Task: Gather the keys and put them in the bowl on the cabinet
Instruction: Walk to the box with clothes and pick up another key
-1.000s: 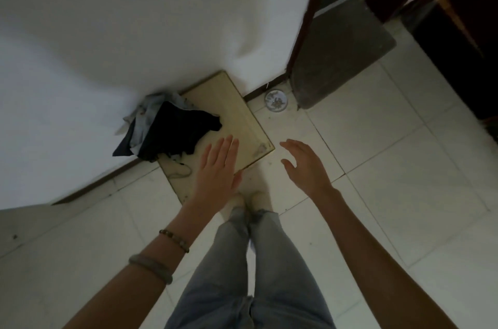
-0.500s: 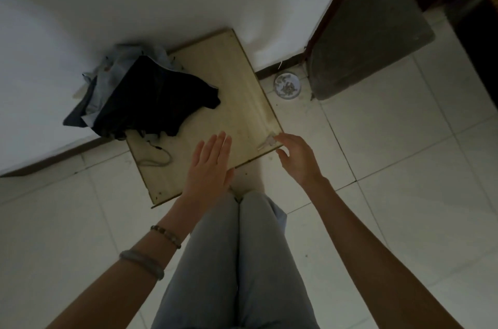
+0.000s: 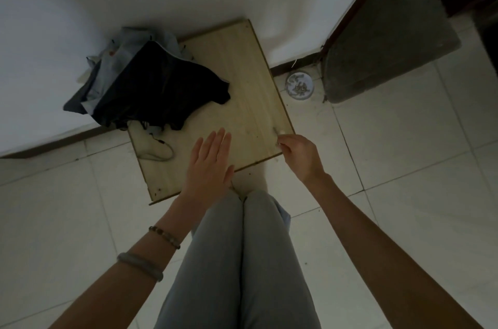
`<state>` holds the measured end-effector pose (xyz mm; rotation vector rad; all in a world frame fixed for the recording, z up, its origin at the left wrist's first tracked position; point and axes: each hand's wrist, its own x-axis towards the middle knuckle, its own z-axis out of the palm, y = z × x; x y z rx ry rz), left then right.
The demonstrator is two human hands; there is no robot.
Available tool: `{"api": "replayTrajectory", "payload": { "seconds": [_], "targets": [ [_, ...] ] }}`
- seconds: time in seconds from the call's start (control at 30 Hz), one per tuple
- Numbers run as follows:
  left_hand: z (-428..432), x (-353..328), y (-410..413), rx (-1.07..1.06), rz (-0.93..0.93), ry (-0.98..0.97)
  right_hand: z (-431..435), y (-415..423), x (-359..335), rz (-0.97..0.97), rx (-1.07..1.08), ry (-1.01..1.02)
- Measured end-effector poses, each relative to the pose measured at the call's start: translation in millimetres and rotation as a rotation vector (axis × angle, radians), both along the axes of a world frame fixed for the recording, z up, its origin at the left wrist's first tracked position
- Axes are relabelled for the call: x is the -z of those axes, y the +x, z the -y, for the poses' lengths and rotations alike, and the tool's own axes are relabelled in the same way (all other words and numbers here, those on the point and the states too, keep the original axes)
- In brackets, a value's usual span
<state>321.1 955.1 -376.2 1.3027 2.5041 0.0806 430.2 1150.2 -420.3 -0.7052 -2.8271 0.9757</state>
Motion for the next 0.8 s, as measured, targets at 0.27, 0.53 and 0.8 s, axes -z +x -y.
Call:
{"api": "replayTrajectory", "payload": {
  "seconds": [0.27, 0.53, 0.8],
  "targets": [
    [21, -104, -2, -0.158, 0.003, 0.071, 43, -24, -154, -0.118, 0.294, -0.586],
    [86, -236, 5, -0.411, -0.116, 0.198, 96, -49, -316, -0.172, 0.110, -0.764],
    [148, -311, 51, -0.682, -0.285, 0.240, 137, -62, -402, -0.195, -0.265, -0.750]
  ]
}}
